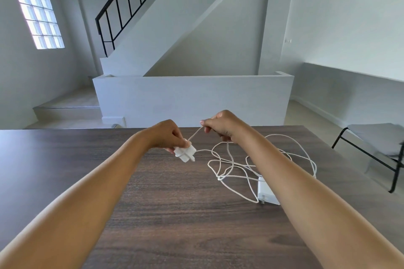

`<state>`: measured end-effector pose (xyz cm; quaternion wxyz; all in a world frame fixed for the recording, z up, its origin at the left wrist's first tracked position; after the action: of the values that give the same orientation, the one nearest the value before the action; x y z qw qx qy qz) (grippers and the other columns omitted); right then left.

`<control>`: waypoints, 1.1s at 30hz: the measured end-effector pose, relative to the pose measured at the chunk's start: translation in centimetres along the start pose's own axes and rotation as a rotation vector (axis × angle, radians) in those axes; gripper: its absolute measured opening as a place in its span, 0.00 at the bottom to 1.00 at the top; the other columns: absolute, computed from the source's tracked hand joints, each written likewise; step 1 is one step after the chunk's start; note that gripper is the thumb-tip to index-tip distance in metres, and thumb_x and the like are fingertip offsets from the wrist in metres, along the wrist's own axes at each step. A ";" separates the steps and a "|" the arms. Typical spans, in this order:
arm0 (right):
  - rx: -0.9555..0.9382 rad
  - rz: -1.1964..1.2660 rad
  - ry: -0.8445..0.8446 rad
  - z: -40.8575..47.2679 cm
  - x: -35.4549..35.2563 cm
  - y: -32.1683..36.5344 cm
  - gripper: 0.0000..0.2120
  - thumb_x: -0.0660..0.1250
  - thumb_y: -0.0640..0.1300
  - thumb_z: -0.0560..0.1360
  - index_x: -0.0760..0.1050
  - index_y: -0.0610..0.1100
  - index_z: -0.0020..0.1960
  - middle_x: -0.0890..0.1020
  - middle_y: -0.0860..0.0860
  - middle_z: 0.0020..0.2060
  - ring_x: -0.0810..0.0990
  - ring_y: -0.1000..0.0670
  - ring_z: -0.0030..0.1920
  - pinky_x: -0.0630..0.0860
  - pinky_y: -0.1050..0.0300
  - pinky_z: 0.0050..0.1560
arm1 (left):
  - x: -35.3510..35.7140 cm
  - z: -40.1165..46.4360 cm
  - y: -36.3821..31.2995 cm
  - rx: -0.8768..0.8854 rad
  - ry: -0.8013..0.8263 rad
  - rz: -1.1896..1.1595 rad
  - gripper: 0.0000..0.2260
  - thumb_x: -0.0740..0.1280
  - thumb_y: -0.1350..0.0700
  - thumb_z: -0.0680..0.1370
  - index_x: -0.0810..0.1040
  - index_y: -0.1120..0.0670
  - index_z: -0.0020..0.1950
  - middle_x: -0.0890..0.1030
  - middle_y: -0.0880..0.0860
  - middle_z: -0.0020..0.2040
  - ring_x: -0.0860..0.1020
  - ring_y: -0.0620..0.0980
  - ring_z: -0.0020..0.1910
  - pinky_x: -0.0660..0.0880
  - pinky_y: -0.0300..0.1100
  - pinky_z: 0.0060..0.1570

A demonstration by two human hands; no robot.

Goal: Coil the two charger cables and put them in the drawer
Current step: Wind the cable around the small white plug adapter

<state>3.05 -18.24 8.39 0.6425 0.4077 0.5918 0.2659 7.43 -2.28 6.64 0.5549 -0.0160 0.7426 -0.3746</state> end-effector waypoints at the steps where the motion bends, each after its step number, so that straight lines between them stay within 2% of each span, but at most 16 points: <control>1: -0.022 0.016 0.005 -0.4 0.3 0.3 0.14 0.67 0.47 0.75 0.76 0.44 0.32 0.63 0.50 0.23 0.61 0.51 0.23 0.61 0.62 0.27 | -0.4 0.3 0.3 0.001 -0.093 0.058 0.14 0.71 0.49 0.74 0.84 0.61 0.44 0.83 0.54 0.36 0.78 0.48 0.33 0.75 0.43 0.36; 3: -0.037 0.093 0.028 -1.1 1.1 0.5 0.14 0.64 0.44 0.76 0.76 0.44 0.33 0.63 0.51 0.23 0.59 0.52 0.22 0.59 0.64 0.24 | -1.5 0.3 0.6 -0.011 -0.343 0.072 0.16 0.69 0.49 0.74 0.82 0.64 0.44 0.80 0.56 0.36 0.75 0.51 0.34 0.71 0.44 0.35; 5: 0.003 0.227 0.079 -1.6 2.4 -0.1 0.13 0.63 0.42 0.75 0.74 0.43 0.33 0.62 0.52 0.24 0.58 0.54 0.20 0.55 0.67 0.21 | -2.5 -0.4 0.8 -0.023 -0.575 -0.050 0.14 0.69 0.50 0.75 0.81 0.62 0.45 0.82 0.56 0.40 0.78 0.53 0.40 0.74 0.45 0.40; 8: 0.122 0.407 0.232 -2.4 5.1 -1.8 0.14 0.61 0.43 0.77 0.75 0.42 0.35 0.61 0.54 0.21 0.55 0.57 0.18 0.51 0.68 0.19 | -2.8 -1.0 1.6 -0.061 -0.724 -0.304 0.13 0.70 0.47 0.75 0.81 0.57 0.43 0.84 0.55 0.41 0.82 0.55 0.43 0.79 0.46 0.46; 11: 0.192 0.404 0.422 -3.5 8.3 -3.4 0.16 0.60 0.49 0.80 0.78 0.43 0.39 0.61 0.55 0.21 0.55 0.58 0.18 0.51 0.68 0.19 | -2.4 -0.7 3.2 -0.184 -0.748 -0.573 0.15 0.70 0.47 0.74 0.79 0.57 0.36 0.84 0.58 0.37 0.84 0.58 0.42 0.80 0.52 0.49; 14: 0.191 0.316 0.552 -4.4 10.5 -5.0 0.18 0.57 0.55 0.81 0.79 0.46 0.44 0.62 0.55 0.24 0.56 0.58 0.20 0.53 0.67 0.20 | -1.3 -0.2 4.1 -0.265 -0.655 -1.002 0.11 0.72 0.52 0.74 0.78 0.58 0.38 0.82 0.56 0.38 0.83 0.55 0.38 0.81 0.49 0.46; 16: 0.165 0.216 0.527 -4.1 10.4 -5.8 0.18 0.57 0.58 0.80 0.79 0.48 0.46 0.62 0.54 0.26 0.57 0.58 0.22 0.54 0.67 0.22 | -0.8 0.2 3.5 -0.241 -0.523 -1.216 0.09 0.72 0.56 0.73 0.77 0.61 0.42 0.81 0.59 0.42 0.81 0.53 0.38 0.82 0.45 0.38; 18: 0.156 0.147 0.456 -3.4 9.3 -6.6 0.18 0.57 0.59 0.80 0.79 0.48 0.47 0.62 0.54 0.27 0.57 0.58 0.22 0.55 0.66 0.22 | -0.7 0.1 2.5 -0.195 -0.393 -1.276 0.08 0.71 0.57 0.74 0.77 0.62 0.45 0.80 0.59 0.43 0.80 0.53 0.38 0.82 0.43 0.33; 22: 0.098 0.099 0.315 -2.4 6.6 -7.0 0.18 0.62 0.58 0.78 0.81 0.45 0.46 0.61 0.53 0.26 0.57 0.56 0.22 0.55 0.65 0.23 | -0.4 -0.9 0.8 -0.067 -0.110 -1.186 0.10 0.68 0.57 0.75 0.78 0.64 0.48 0.80 0.58 0.41 0.81 0.49 0.34 0.81 0.40 0.34; 25: 0.017 0.010 0.165 -1.2 4.3 -6.1 0.19 0.68 0.59 0.73 0.82 0.42 0.40 0.61 0.51 0.25 0.57 0.54 0.21 0.56 0.64 0.23 | 0.4 -1.7 -0.2 0.005 0.140 -0.870 0.22 0.72 0.50 0.67 0.79 0.66 0.53 0.82 0.57 0.41 0.81 0.47 0.37 0.79 0.37 0.37; 27: -0.017 -0.058 0.092 -0.5 3.0 -5.1 0.19 0.73 0.60 0.68 0.80 0.43 0.34 0.67 0.50 0.24 0.62 0.53 0.23 0.61 0.64 0.25 | 0.8 -2.2 -0.4 0.002 0.247 -0.598 0.27 0.73 0.47 0.64 0.80 0.66 0.54 0.84 0.56 0.41 0.81 0.46 0.36 0.77 0.36 0.36; 30: -0.080 -0.116 0.046 -0.2 1.6 -2.8 0.18 0.76 0.56 0.67 0.77 0.44 0.30 0.71 0.52 0.23 0.65 0.55 0.24 0.63 0.63 0.28 | 0.9 -2.2 -0.6 -0.008 0.263 -0.324 0.19 0.73 0.50 0.69 0.83 0.62 0.54 0.85 0.55 0.43 0.81 0.45 0.36 0.77 0.35 0.37; 33: -0.126 -0.160 -0.013 -0.5 0.6 -0.6 0.18 0.73 0.54 0.70 0.74 0.46 0.29 0.69 0.53 0.23 0.65 0.55 0.25 0.63 0.61 0.28 | 0.1 -1.2 -0.1 0.023 0.132 -0.104 0.12 0.71 0.52 0.75 0.84 0.60 0.50 0.85 0.55 0.43 0.82 0.49 0.40 0.78 0.37 0.39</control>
<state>2.57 -17.93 7.61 0.6897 0.3196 0.6006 0.2478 6.37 -1.75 6.70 0.4846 -0.0233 0.7715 -0.4116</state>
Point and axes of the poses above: each hand's wrist, its own z-axis towards the middle knuckle, its own x-axis out of the palm, y = z × x, the point moved 8 cm from there along z, towards the middle knuckle
